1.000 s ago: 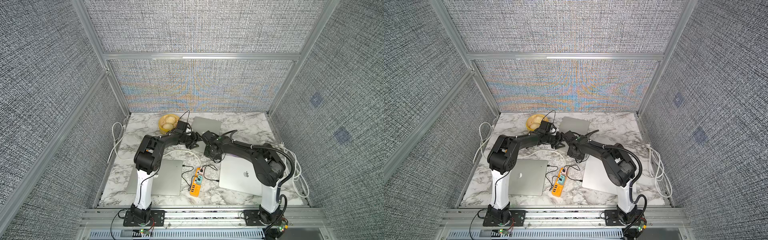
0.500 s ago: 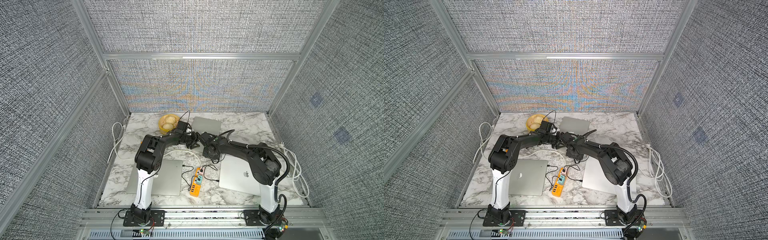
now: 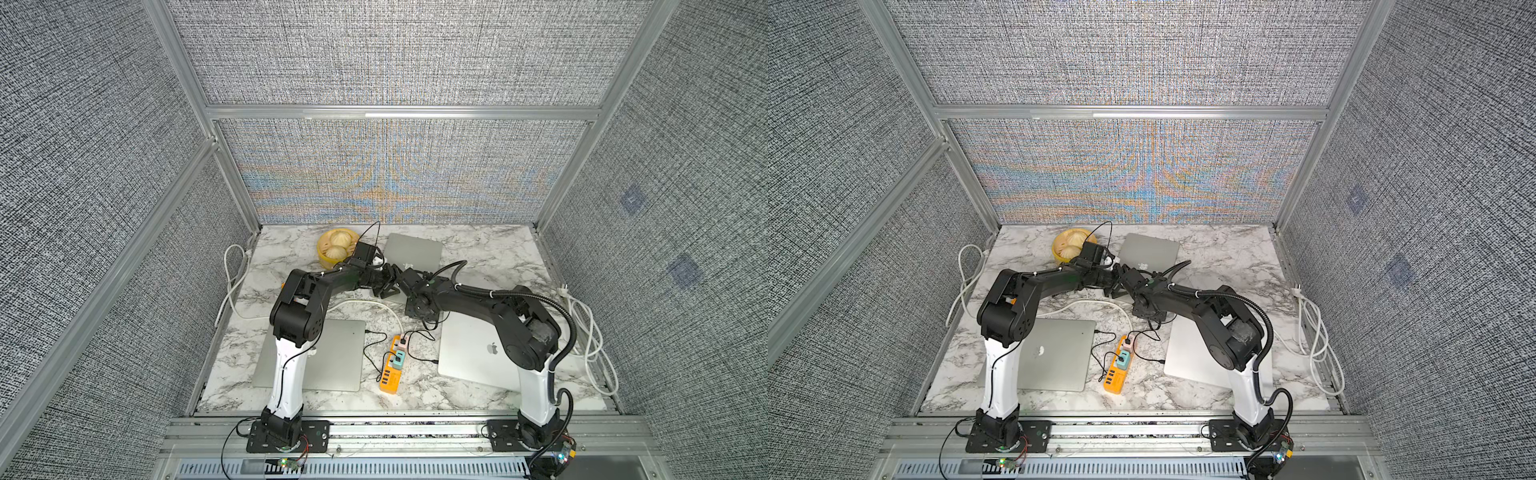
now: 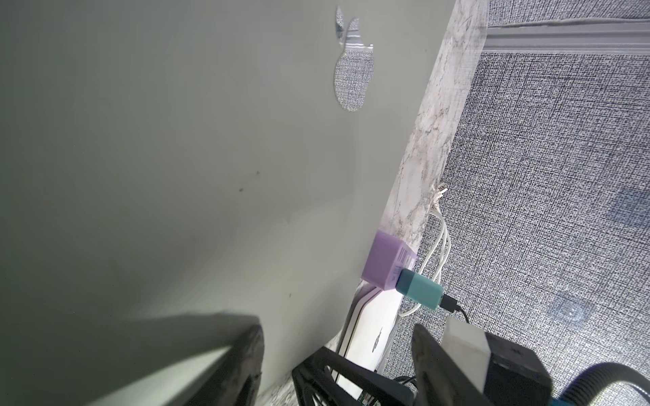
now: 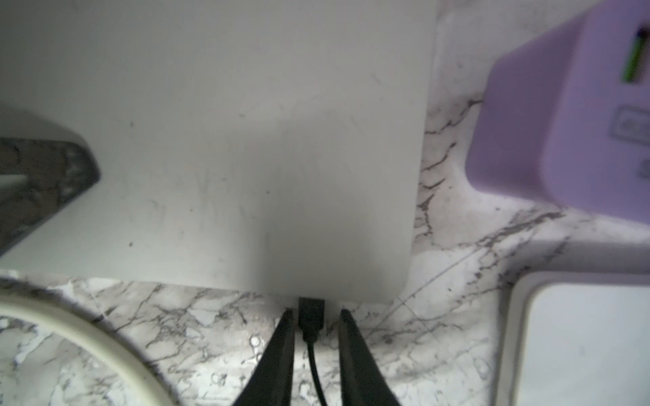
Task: Unplug the laptop charger
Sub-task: Remove the charging cable from the laptop.
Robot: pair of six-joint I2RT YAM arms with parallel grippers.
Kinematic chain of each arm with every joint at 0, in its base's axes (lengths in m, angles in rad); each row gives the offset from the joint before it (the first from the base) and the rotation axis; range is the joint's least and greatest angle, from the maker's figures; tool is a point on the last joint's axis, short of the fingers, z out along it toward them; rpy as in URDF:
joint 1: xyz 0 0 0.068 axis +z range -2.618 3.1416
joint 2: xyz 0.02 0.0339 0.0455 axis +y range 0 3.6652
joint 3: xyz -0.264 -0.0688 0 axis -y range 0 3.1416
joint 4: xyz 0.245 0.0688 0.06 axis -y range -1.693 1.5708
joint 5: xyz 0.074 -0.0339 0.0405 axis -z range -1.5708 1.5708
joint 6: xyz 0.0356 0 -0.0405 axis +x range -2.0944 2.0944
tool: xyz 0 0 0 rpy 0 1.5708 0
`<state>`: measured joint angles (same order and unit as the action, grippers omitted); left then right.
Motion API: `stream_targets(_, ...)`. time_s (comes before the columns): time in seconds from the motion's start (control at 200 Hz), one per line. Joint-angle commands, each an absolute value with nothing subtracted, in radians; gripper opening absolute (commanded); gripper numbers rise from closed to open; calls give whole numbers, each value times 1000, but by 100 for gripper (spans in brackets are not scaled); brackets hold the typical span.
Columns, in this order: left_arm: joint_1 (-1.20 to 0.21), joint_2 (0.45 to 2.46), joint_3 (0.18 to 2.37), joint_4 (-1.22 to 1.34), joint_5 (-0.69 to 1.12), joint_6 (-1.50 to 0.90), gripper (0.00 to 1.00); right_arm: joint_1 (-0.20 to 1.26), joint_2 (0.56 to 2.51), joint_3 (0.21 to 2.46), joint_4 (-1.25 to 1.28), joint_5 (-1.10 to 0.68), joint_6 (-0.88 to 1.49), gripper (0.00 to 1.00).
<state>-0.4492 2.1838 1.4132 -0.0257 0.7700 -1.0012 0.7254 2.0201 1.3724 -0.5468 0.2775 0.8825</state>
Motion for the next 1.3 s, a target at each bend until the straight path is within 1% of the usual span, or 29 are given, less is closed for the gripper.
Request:
stream_targets(0.0, -449, 2192, 1405, -95, 742, -988, 67, 726, 2027, 1370, -531, 302, 871, 25)
stream_targets(0.155, -449, 2197, 1404, -98, 742, -989, 67, 724, 2036, 1373, -526, 303, 866, 24)
stream_targets(0.285, -449, 2195, 1404, -100, 739, -990, 67, 726, 2036, 1376, -539, 306, 862, 18)
stream_targets(0.52, -450, 2198, 1405, -100, 735, -995, 67, 734, 2019, 1366, -573, 304, 889, 12)
stream_targets(0.63, -453, 2198, 1404, -100, 732, -995, 67, 741, 2009, 1360, -576, 287, 908, 11)
stream_targets(0.765, -451, 2198, 1398, -97, 729, -995, 66, 742, 1969, 1312, -522, 265, 933, 11)
stream_targets(0.876, -454, 2198, 1391, -89, 729, -997, 67, 742, 1974, 1339, -544, 256, 924, 11)
stream_targets(1.011, -454, 2196, 1381, -67, 729, -1011, 67, 747, 1992, 1373, -606, 286, 922, 10)
stream_targets(1.086, -456, 2198, 1384, -64, 731, -1018, 67, 750, 1980, 1363, -608, 299, 923, 11)
stream_targets(1.131, -457, 2198, 1387, -63, 733, -1021, 67, 752, 1971, 1356, -601, 302, 922, 14)
stream_targets(1.296, -461, 2177, 1390, -64, 729, -1020, 66, 762, 1955, 1384, -618, 307, 899, 27)
